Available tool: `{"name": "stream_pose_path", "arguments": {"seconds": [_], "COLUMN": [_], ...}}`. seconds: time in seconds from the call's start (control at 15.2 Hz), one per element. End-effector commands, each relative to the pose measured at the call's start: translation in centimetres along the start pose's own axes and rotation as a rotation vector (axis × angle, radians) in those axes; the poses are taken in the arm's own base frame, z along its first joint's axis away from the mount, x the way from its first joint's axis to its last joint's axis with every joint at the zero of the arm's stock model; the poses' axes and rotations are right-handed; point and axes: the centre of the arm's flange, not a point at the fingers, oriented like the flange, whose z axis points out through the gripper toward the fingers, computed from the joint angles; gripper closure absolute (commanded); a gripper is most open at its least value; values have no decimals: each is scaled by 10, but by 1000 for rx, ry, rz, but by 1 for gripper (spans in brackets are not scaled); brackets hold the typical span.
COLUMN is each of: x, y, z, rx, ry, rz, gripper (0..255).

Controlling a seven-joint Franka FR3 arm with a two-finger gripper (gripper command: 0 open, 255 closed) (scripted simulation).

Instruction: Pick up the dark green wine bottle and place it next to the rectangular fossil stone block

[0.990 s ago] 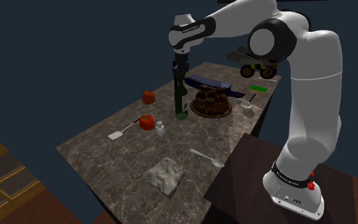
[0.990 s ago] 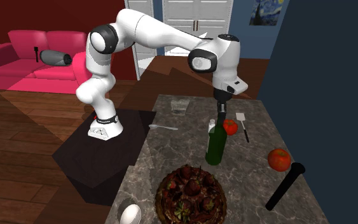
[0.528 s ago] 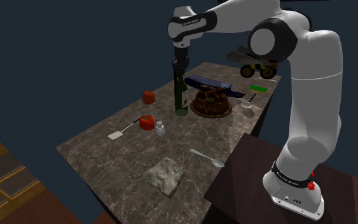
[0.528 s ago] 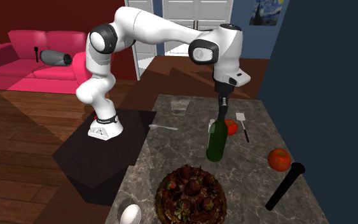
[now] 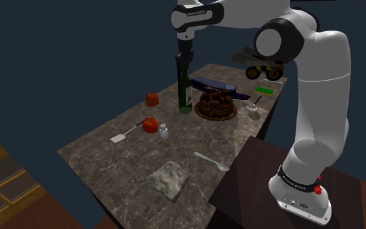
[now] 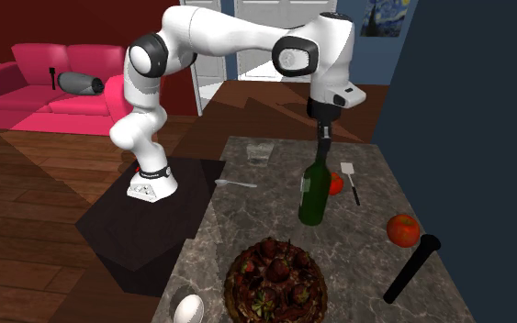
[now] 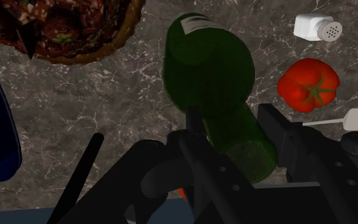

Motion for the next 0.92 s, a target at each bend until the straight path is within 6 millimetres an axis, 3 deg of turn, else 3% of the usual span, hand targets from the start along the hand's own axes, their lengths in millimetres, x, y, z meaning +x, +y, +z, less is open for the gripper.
{"name": "stream_pose_path", "arguments": {"seconds": [0.0,0.73,0.86], "x": [1,6,-2], "y": [0,0,-25], "z": [-11,-66,-67], "rx": [0,0,0], "ry": [0,0,0], "rz": [0,0,0], "gripper": [255,255,255]}}
